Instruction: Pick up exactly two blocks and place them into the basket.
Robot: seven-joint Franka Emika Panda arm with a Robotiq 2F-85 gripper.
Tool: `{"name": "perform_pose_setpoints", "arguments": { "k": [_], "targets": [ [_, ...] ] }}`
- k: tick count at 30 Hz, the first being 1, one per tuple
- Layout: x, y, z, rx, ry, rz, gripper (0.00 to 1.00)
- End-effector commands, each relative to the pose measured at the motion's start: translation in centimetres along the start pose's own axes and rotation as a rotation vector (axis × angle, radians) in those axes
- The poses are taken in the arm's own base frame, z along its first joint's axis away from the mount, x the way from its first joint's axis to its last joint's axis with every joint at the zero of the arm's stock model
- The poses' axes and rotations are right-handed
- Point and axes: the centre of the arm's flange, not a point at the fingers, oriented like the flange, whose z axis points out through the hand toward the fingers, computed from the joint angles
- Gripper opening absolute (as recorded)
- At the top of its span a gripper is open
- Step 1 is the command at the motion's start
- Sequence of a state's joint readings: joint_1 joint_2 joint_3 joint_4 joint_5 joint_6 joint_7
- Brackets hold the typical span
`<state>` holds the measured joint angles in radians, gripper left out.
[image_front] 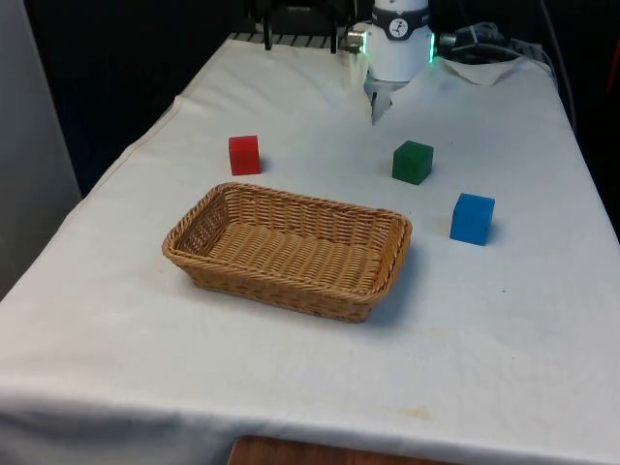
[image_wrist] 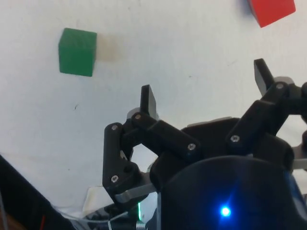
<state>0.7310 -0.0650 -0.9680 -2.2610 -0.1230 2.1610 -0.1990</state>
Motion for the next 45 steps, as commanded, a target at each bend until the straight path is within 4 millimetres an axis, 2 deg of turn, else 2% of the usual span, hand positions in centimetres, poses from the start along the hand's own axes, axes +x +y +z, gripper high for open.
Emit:
{"name": "perform_pose_setpoints", "arguments": {
  "k": [1,7,9,13,21,34,45],
  "targets": [
    [-0.2,0.2,0.4,0.001,0.0,-0.003,1.0],
    [-1.9,1.4,3.3,0.009,0.019,-0.029,1.0],
    [-1.9,1.4,3.4,0.009,0.011,-0.028,1.0],
    [-3.1,2.2,5.3,0.014,0.026,-0.049,1.0],
    [-4.4,3.5,7.4,0.01,0.023,-0.079,1.0],
    [-4.5,4.7,9.1,-0.004,0.009,-0.112,1.0],
    [-6.3,6.2,10.8,-0.007,0.013,-0.148,1.0]
  ]
}}
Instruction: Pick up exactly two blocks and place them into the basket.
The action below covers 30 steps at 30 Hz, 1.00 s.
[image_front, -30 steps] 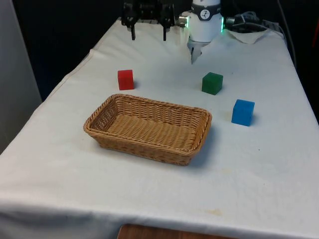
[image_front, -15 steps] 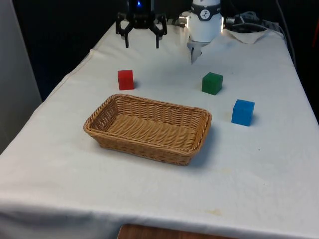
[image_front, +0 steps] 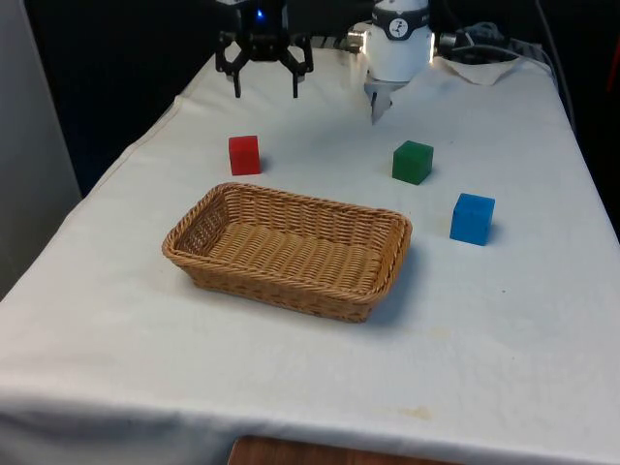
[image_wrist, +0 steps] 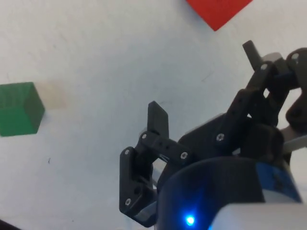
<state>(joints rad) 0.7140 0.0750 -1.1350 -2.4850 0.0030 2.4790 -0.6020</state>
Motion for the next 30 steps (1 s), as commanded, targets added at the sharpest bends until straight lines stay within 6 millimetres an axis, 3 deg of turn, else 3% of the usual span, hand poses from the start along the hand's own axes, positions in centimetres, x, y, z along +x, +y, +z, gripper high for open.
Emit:
{"name": "perform_pose_setpoints", "arguments": {
  "k": [1,30],
  "targets": [
    [-0.2,0.0,0.4,0.003,0.005,-0.01,1.0],
    [-1.0,0.1,2.7,-0.02,0.01,-0.102,1.0]
  ]
}}
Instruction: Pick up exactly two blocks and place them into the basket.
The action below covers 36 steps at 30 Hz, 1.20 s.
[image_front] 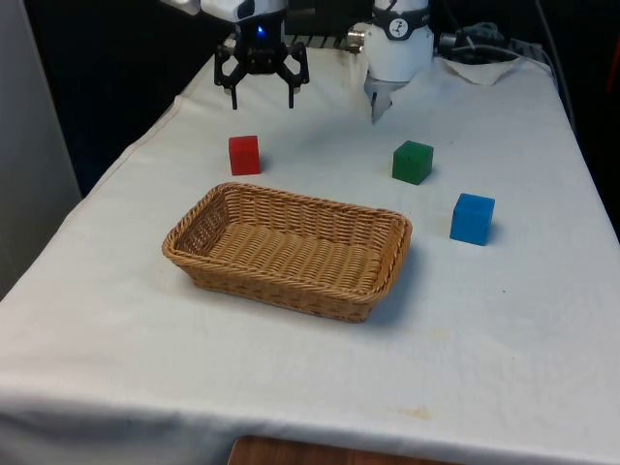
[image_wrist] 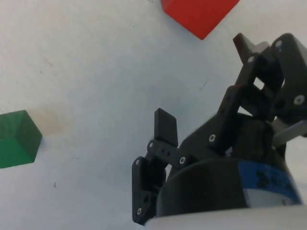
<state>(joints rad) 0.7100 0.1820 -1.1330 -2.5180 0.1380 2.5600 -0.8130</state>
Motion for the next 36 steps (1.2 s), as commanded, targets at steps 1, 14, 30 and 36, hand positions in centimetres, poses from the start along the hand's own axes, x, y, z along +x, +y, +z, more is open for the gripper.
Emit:
{"name": "perform_pose_setpoints", "arguments": {
  "k": [1,14,30,36],
  "targets": [
    [0.0,-0.3,0.2,0.001,0.022,-0.004,1.0],
    [-0.3,-0.7,0.5,-0.025,0.08,-0.037,1.0],
    [-0.8,-1.1,1.3,-0.046,0.089,-0.047,1.0],
    [0.0,-1.2,1.2,-0.058,0.092,-0.046,1.0]
  ]
}}
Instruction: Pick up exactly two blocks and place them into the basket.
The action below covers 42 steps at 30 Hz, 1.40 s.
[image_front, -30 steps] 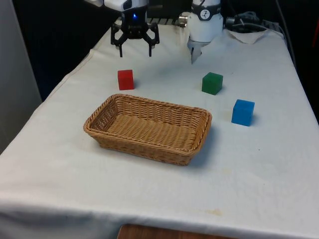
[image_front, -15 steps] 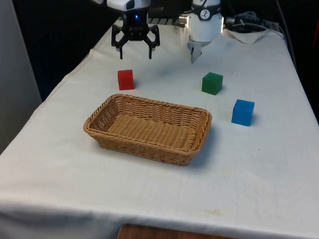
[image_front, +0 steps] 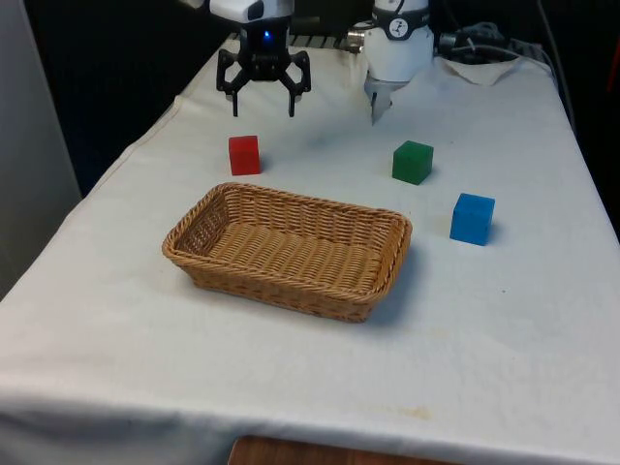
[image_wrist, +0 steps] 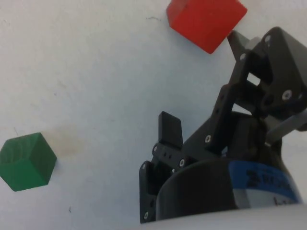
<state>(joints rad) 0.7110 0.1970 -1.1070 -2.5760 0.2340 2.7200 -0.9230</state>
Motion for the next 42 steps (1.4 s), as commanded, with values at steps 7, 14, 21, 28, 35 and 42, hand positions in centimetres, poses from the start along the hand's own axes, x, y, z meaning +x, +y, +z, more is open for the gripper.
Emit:
{"name": "perform_pose_setpoints", "arguments": {
  "k": [7,14,21,28,35,42],
  "targets": [
    [1.1,0.2,-0.3,-0.018,0.005,0.001,1.0],
    [2.4,-0.3,0.2,-0.018,0.019,0.002,1.0],
    [2.6,-0.2,0.3,-0.006,0.021,0.003,1.0],
    [2.6,0.2,0.7,-0.005,0.019,-0.007,1.0],
    [2.4,0.9,1.0,-0.014,0.009,-0.029,1.0],
    [2.2,1.8,1.3,-0.02,-0.002,-0.05,1.0]
  ]
}}
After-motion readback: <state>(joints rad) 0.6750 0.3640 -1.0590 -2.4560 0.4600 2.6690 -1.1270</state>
